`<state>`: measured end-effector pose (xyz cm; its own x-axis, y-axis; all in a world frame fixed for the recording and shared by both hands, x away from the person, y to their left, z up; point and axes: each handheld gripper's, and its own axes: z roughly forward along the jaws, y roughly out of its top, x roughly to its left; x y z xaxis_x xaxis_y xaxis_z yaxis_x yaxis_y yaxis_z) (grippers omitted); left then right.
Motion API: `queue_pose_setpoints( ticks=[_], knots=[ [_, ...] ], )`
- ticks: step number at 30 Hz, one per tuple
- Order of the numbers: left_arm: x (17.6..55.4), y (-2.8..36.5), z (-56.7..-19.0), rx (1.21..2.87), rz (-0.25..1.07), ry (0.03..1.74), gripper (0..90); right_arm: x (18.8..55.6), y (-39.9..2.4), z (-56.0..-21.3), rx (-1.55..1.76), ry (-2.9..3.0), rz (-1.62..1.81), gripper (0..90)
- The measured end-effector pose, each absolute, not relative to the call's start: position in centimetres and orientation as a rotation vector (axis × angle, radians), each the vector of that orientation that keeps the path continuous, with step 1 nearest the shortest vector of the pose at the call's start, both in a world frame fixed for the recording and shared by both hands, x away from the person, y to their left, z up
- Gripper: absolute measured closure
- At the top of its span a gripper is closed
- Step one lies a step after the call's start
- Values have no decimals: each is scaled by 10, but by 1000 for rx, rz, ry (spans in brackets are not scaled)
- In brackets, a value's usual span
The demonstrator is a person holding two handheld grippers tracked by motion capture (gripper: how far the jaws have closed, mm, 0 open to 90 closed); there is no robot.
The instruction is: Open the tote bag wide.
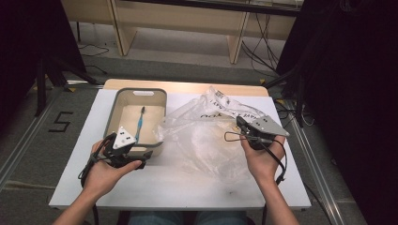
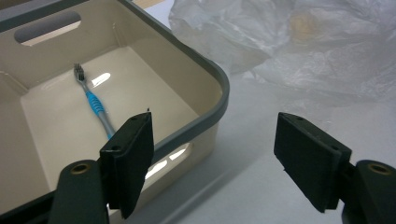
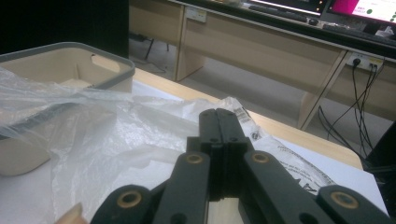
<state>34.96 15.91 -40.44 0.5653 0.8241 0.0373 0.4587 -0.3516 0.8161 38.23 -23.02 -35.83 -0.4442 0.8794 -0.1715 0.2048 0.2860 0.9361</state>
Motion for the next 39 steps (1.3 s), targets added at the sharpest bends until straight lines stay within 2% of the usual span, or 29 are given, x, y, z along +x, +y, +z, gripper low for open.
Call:
queue_pose_setpoints(
  ticks=[39],
  knots=[
    [379, 174, -385, 1931, 621, 1099, 290, 383, -231, -360, 994, 1839, 1194, 900]
  ],
)
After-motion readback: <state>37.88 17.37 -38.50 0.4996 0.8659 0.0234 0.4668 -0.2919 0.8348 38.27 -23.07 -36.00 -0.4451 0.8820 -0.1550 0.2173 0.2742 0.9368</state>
